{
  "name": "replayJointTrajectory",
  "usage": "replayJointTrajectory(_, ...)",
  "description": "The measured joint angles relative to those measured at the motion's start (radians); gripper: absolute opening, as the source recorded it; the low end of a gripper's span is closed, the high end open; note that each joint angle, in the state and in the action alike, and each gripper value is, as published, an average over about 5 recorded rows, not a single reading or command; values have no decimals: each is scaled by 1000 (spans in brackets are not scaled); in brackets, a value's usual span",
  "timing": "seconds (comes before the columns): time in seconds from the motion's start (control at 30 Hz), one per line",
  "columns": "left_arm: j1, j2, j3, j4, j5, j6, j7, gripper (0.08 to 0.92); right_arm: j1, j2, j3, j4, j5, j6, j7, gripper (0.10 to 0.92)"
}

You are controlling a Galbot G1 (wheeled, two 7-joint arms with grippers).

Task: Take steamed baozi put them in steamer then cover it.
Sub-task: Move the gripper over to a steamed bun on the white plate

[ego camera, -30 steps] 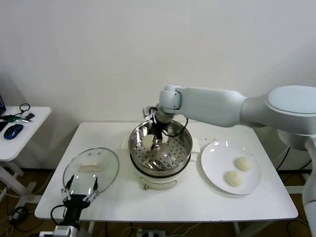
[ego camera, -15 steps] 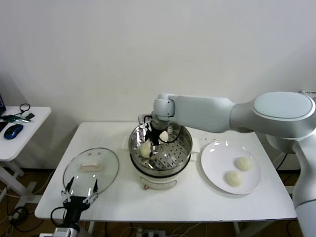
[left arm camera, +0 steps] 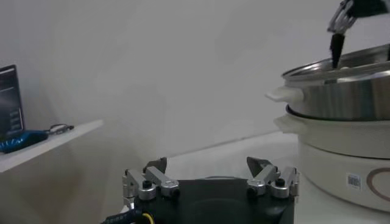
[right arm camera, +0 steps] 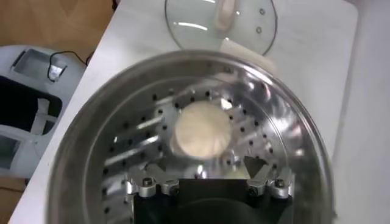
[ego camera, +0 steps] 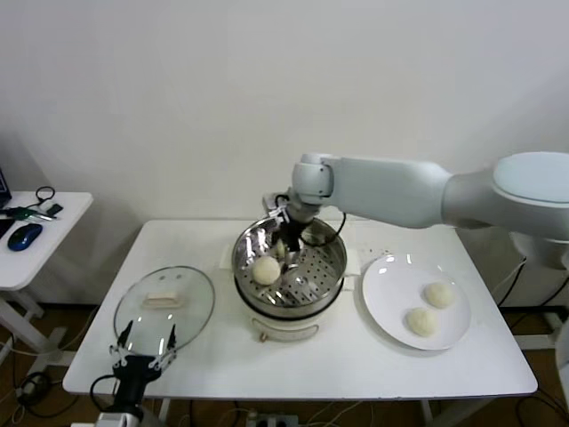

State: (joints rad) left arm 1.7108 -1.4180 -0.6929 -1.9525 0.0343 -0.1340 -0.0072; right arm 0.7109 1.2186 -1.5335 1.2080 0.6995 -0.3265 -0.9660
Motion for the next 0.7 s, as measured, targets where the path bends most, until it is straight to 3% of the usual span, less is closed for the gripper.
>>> replayJointTrajectory(0.7, 17, -15, 10, -22, 33, 6, 0, 823, 20, -490, -58, 229, -226, 61, -74, 823)
